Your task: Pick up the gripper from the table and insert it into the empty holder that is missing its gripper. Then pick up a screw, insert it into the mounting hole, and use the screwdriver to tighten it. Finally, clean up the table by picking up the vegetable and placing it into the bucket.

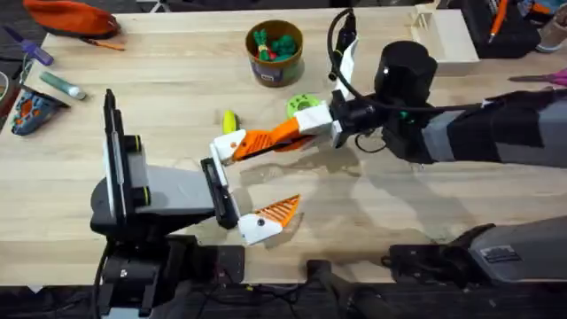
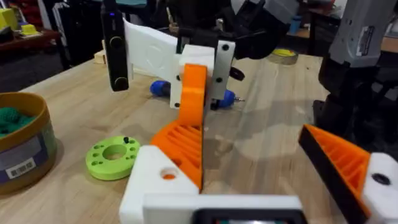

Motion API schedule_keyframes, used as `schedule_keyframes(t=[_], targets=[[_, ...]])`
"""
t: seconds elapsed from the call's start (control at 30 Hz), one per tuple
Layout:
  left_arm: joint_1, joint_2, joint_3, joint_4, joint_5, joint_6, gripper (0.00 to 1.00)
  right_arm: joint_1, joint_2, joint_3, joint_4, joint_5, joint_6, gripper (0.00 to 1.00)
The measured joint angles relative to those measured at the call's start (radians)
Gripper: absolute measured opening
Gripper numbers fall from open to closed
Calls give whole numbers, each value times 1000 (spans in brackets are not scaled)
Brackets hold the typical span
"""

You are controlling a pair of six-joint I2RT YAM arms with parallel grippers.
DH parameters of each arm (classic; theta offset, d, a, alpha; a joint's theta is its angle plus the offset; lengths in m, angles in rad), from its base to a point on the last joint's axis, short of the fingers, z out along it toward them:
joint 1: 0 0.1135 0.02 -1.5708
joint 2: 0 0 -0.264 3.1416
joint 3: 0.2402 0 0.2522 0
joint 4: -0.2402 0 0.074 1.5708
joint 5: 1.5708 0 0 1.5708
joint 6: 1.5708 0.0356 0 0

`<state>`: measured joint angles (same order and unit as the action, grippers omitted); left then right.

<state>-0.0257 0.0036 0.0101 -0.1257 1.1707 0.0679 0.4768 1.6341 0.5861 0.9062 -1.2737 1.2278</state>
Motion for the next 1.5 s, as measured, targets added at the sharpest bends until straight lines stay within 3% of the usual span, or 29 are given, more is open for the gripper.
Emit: schedule_keyframes(t=[1.5], targets=[[0,0,0,1,-6,-9,986,40,45,50,1,20,7,8]])
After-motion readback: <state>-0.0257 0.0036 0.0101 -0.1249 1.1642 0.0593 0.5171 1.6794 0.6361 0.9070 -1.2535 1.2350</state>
